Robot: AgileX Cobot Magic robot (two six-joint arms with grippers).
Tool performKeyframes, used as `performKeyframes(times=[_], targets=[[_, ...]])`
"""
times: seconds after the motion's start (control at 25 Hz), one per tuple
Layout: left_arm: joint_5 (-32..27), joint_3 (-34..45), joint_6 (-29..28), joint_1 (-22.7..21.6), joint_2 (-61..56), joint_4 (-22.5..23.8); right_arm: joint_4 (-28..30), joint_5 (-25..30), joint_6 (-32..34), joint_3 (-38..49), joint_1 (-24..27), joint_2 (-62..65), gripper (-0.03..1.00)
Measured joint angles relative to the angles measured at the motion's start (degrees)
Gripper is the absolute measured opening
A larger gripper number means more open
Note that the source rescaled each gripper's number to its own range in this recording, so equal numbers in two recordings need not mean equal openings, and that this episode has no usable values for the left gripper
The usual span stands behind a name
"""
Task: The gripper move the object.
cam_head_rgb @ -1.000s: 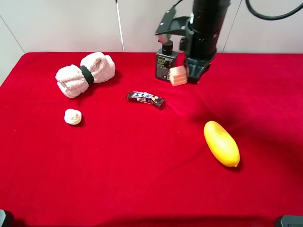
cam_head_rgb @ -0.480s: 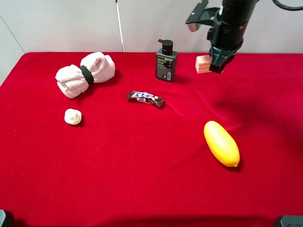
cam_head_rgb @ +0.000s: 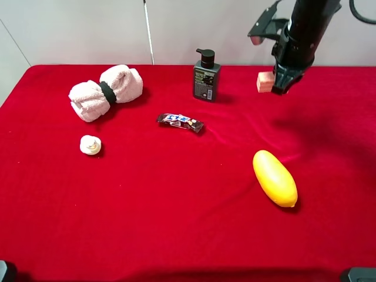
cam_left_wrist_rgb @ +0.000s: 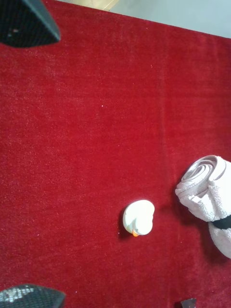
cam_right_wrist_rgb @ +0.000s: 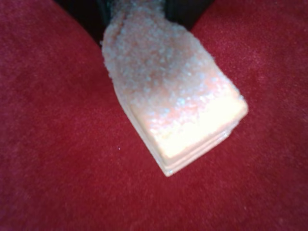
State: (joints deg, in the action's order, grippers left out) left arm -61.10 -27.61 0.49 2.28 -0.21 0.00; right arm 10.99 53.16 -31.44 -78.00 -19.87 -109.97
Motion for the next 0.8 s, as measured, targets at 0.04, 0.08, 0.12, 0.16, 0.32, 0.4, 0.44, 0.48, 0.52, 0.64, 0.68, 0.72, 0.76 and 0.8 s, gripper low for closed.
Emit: performKeyframes(times=[0.04,0.08,0.12,0.16,0.32,0.4,0.44,0.48,0.52,0.64,0.68,0.72,0.76,0.8], targets=[[0.0,0.0,0.0,0.0,0.0,0.0,-0.1,-0.9,0.0,0.9,0.3,0.0,0.00],[0.0,0.0,0.0,0.0,0.0,0.0,0.0,-1.9,0.1,1.9,0.5,0.0,0.00],[0.0,0.0,0.0,0.0,0.0,0.0,-0.1,-2.7,0.2,2.8,0.8,0.0,0.00],[0.0,0.0,0.0,0.0,0.0,0.0,-0.1,-3.5,0.3,3.6,1.0,0.0,0.00],[0.0,0.0,0.0,0.0,0.0,0.0,-0.2,-6.3,1.3,6.1,1.9,-0.4,0.00],[0.0,0.0,0.0,0.0,0.0,0.0,-0.3,-6.5,1.3,6.6,2.1,-1.1,0.00],[0.0,0.0,0.0,0.0,0.0,0.0,-0.3,-6.7,1.4,6.7,2.3,-1.7,0.00],[0.0,0.0,0.0,0.0,0.0,0.0,-0.3,-6.9,1.4,6.7,2.3,-2.2,0.00],[0.0,0.0,0.0,0.0,0.0,0.0,-0.4,-7.2,1.6,6.7,2.3,-2.8,0.00],[0.0,0.0,0.0,0.0,0.0,0.0,-0.5,-8.1,1.8,6.7,2.3,-4.4,0.00],[0.0,0.0,0.0,0.0,0.0,0.0,-0.5,-8.3,1.9,6.7,2.3,-4.7,0.00],[0.0,0.0,0.0,0.0,0.0,0.0,-0.8,-8.7,2.0,6.7,2.3,-5.2,0.00],[0.0,0.0,0.0,0.0,0.0,0.0,-1.1,-8.9,2.1,6.7,2.3,-5.6,0.00],[0.0,0.0,0.0,0.0,0.0,0.0,-1.2,-9.3,2.2,6.7,2.3,-5.9,0.00]])
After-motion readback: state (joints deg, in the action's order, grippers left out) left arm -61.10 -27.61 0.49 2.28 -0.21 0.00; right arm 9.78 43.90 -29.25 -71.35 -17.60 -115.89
